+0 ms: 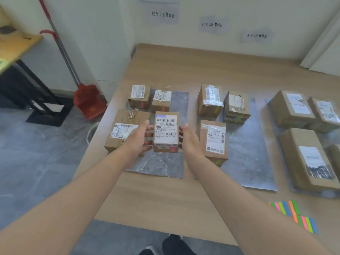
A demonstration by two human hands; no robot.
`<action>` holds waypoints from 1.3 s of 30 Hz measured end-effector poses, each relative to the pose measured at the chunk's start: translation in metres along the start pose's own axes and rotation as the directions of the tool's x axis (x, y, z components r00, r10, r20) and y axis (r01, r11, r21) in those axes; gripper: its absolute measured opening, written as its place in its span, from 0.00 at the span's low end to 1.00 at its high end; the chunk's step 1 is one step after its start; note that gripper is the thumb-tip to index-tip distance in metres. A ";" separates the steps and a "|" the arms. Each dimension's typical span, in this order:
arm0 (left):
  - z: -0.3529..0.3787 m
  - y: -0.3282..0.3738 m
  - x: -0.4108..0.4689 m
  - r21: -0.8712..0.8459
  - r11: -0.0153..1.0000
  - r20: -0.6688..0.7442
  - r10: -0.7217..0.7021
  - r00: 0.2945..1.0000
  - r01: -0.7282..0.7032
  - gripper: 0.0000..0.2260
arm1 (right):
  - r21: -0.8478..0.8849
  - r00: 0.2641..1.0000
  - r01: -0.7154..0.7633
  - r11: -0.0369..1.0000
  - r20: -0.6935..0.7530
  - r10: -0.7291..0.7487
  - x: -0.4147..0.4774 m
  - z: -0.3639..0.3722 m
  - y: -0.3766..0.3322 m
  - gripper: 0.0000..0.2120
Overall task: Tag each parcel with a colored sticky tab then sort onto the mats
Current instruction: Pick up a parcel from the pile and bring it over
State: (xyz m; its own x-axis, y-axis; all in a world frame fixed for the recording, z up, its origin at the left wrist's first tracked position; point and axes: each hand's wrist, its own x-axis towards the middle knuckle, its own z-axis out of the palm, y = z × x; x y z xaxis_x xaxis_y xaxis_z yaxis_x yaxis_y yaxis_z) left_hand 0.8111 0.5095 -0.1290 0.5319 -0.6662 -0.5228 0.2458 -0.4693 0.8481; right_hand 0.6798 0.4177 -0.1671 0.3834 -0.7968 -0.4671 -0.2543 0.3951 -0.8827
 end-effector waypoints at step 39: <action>-0.038 0.000 0.107 0.215 0.955 0.267 -0.258 0.928 0.204 0.23 | 0.127 0.947 -0.175 0.976 -0.251 0.202 0.055 0.065 0.016 0.25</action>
State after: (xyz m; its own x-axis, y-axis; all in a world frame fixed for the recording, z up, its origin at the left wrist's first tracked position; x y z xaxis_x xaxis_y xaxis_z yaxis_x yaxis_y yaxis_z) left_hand 0.8983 0.4604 -0.1816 0.2138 -0.6520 -0.7275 0.1690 -0.7088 0.6849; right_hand 0.7543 0.4102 -0.2104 0.0890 -0.7891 -0.6078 -0.2022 0.5832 -0.7868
